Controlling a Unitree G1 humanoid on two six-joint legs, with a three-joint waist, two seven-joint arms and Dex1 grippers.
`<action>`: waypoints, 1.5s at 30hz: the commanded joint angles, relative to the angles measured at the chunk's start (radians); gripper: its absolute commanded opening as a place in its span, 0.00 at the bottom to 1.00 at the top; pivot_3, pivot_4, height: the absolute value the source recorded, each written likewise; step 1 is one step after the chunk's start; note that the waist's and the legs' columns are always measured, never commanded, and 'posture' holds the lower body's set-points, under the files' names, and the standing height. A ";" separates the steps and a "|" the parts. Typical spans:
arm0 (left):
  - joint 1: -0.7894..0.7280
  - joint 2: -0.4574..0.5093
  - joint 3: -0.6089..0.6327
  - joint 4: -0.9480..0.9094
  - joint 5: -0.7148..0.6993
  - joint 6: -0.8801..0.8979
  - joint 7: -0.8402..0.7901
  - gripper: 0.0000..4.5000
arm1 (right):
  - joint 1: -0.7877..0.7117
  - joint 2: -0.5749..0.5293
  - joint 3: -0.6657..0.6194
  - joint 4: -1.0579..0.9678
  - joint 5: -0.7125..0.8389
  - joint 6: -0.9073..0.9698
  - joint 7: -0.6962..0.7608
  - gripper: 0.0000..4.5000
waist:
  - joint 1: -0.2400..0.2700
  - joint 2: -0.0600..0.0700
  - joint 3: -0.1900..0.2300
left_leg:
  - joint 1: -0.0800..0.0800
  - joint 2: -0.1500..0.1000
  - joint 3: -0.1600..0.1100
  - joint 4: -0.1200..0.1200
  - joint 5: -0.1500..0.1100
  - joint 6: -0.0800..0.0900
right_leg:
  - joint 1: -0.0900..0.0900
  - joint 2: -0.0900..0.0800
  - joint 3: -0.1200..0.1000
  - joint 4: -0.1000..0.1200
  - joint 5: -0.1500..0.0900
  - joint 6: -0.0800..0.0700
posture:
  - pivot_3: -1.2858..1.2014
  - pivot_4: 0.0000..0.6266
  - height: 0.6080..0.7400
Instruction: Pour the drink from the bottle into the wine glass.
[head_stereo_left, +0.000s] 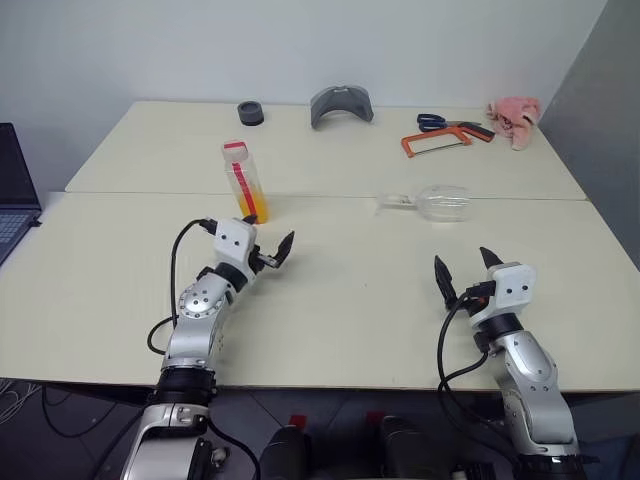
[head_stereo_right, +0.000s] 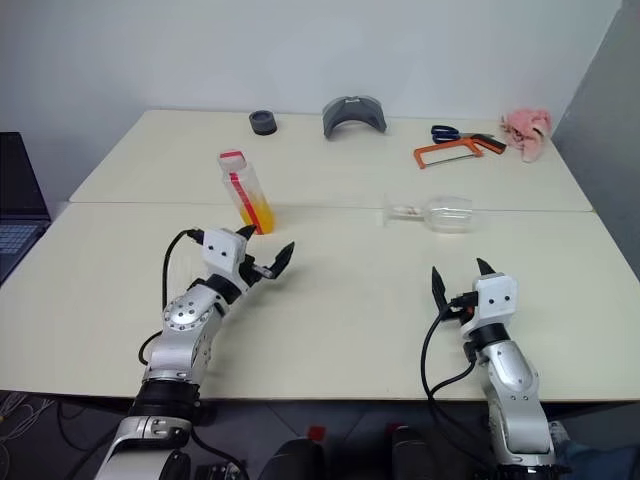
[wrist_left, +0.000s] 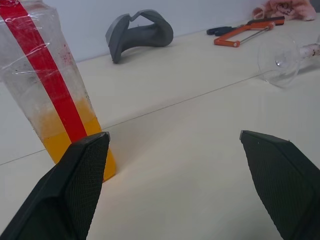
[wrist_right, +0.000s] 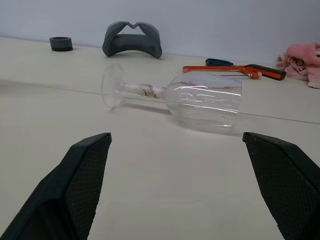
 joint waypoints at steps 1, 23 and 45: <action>-0.014 0.003 0.026 -0.046 -0.017 -0.008 0.023 0.99 | -0.015 -0.008 -0.005 -0.045 0.010 -0.014 0.011 1.00 | 0.000 0.000 0.000 | 0.000 0.000 0.000 0.000 0.000 0.000 | 0.000 0.000 0.000 0.000 0.000 0.000 | 0.52 0.24 1.00; -0.003 0.015 0.034 -0.078 0.017 0.013 0.128 0.99 | -0.040 -0.007 0.009 -0.020 0.006 -0.005 0.048 1.00 | 0.000 0.000 0.000 | 0.000 0.000 0.000 0.000 0.000 0.000 | 0.000 0.000 0.000 0.000 0.000 0.000 | 0.52 0.24 1.00; -0.036 -0.046 0.050 -0.146 0.047 0.141 0.322 0.99 | -0.092 -0.163 0.079 -0.184 0.168 0.225 0.276 1.00 | 0.002 -0.001 0.000 | -0.001 0.000 -0.002 0.000 0.000 0.000 | 0.001 0.000 -0.002 -0.002 0.000 0.000 | 0.52 0.24 1.00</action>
